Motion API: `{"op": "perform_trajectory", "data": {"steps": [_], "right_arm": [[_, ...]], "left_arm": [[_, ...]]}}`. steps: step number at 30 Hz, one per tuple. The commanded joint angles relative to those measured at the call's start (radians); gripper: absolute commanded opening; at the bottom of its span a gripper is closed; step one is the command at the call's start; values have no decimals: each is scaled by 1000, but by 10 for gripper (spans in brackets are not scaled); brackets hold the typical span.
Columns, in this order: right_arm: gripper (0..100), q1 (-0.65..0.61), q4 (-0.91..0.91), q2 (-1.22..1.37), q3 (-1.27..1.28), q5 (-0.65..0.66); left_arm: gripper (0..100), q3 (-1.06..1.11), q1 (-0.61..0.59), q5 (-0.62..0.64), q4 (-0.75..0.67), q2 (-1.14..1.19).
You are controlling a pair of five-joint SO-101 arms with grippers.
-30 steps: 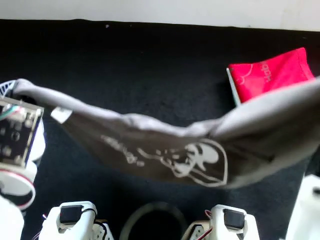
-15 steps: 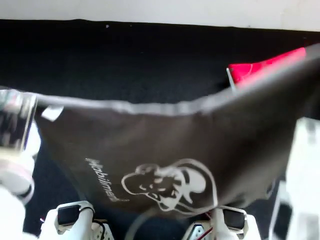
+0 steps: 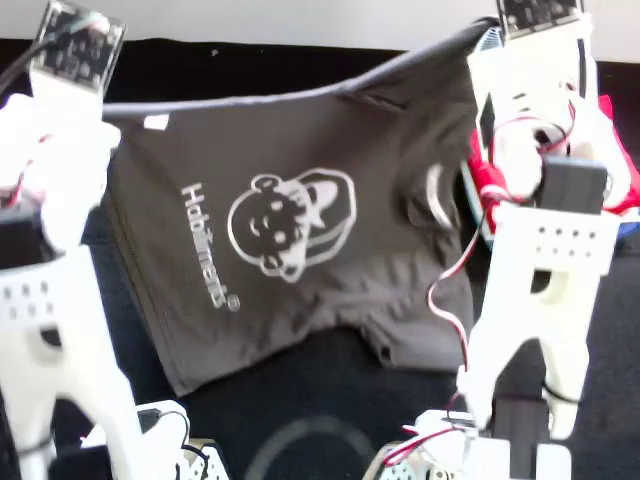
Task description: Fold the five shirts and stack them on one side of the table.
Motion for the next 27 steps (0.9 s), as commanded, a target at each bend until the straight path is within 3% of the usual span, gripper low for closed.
{"op": "perform_trajectory", "data": {"steps": [1,9,17,27], "right_arm": [[5,-5,-28,67,-154,-8],[5,-7,59,197,-202,-9],[5,-45,163,375,-208,-9],[5,-194,131,633,-206,-9]], "left_arm": [[9,-226,-10,-11,-25,139],[9,-490,15,-11,81,467],[9,-526,44,-8,84,694],[9,-526,42,-6,89,872]]}}
